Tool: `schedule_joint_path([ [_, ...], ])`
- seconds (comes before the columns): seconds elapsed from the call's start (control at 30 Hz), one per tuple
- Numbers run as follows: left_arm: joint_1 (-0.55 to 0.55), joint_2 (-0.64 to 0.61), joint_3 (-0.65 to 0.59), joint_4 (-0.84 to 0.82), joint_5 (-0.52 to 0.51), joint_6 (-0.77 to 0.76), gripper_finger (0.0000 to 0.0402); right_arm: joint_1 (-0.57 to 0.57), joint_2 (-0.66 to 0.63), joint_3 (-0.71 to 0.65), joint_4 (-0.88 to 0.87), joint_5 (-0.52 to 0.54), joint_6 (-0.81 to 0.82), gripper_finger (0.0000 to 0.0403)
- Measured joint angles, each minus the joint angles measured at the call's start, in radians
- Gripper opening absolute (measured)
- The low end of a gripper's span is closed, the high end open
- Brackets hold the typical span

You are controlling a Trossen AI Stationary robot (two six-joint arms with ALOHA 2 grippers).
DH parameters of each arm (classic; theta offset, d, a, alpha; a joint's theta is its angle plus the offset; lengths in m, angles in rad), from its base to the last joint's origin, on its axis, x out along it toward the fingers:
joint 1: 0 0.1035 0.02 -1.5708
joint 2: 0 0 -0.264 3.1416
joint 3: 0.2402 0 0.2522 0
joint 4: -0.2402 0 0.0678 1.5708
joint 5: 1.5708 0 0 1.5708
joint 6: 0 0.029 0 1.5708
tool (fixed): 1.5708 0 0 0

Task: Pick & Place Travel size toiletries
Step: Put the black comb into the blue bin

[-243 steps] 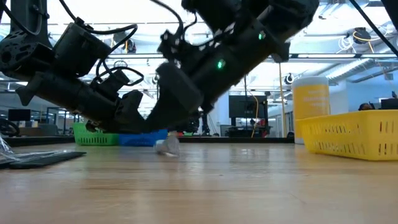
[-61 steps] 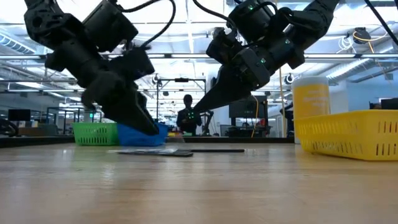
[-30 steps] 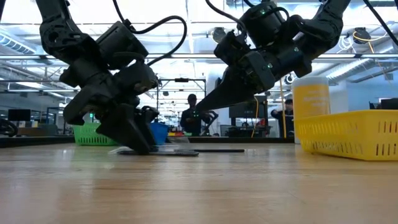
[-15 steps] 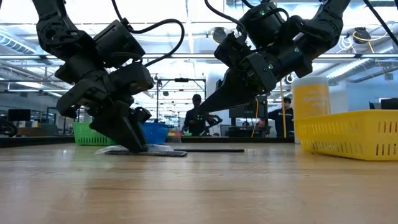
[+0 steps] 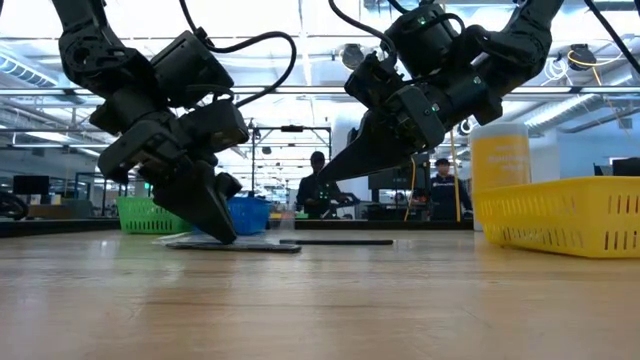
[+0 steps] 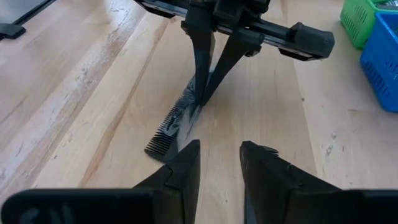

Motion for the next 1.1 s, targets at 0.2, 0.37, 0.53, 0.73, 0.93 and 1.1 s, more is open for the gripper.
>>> schedule_joint_path([
  [0.2,-0.006,0.0,0.0,0.013,-0.002,-0.022,0.0002,0.0,0.0,0.0,-0.003,0.0,-0.001,0.0105],
  [0.37,-0.019,-0.04,0.002,0.026,-0.02,-0.039,0.0001,0.0,0.0,0.0,-0.005,0.0,-0.003,0.0105],
  [0.53,-0.021,-0.153,0.003,-0.012,-0.044,-0.044,0.0,0.0,0.0,0.0,-0.007,0.0,-0.003,0.0105],
  [0.73,0.05,-0.333,0.003,-0.173,-0.295,-0.178,0.0,0.0,0.0,0.0,-0.007,0.0,-0.003,0.0105],
  [0.93,0.231,-0.446,0.003,-0.321,-0.686,-0.352,0.0,0.0,0.0,0.0,-0.005,0.0,-0.003,0.0105],
  [1.1,0.388,-0.403,0.003,-0.165,-0.754,-0.397,0.0,0.0,0.0,0.0,-0.004,0.0,-0.003,0.0105],
])
